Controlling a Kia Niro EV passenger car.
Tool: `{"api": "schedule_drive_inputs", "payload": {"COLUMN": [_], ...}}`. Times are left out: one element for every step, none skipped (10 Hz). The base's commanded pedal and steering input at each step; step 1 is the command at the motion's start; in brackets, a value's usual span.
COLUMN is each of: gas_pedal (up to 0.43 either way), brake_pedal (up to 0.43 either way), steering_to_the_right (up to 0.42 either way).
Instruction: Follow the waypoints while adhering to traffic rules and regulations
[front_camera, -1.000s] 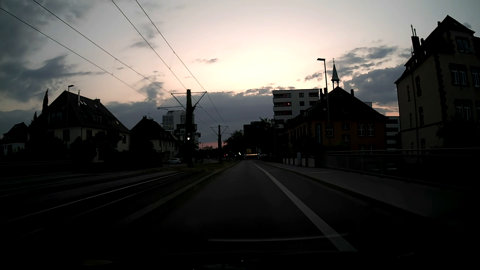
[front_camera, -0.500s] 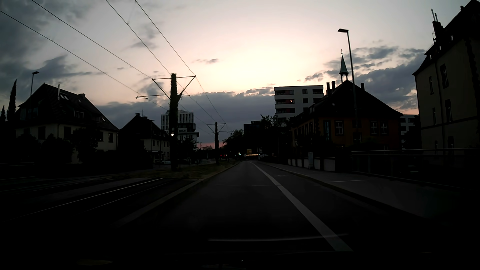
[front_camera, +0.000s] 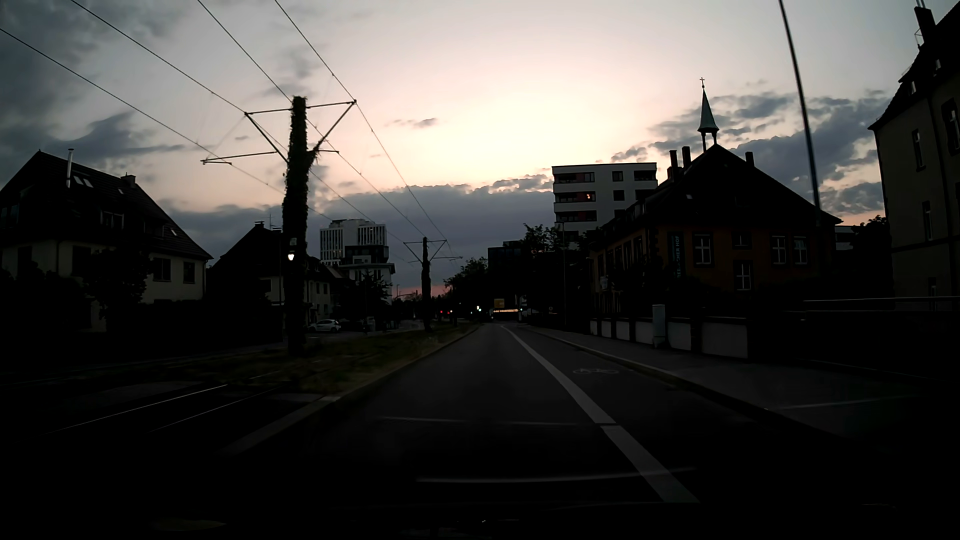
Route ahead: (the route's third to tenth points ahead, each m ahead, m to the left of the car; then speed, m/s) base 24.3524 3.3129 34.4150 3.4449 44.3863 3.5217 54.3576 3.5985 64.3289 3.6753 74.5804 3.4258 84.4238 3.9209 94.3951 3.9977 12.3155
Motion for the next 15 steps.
{"api": "schedule_drive_inputs", "payload": {"gas_pedal": [0.079, 0.079, 0.079, 0.079, 0.079, 0.079, 0.079, 0.079, 0.079, 0.079, 0.079, 0.079, 0.079, 0.079, 0.079], "brake_pedal": [0.0, 0.0, 0.0, 0.0, 0.0, 0.0, 0.0, 0.0, 0.0, 0.0, 0.0, 0.0, 0.0, 0.0, 0.0], "steering_to_the_right": [-0.002, -0.003, -0.003, -0.003, -0.003, -0.003, -0.003, -0.003, -0.004, -0.004, -0.006, -0.006, -0.005, -0.005, -0.005]}}
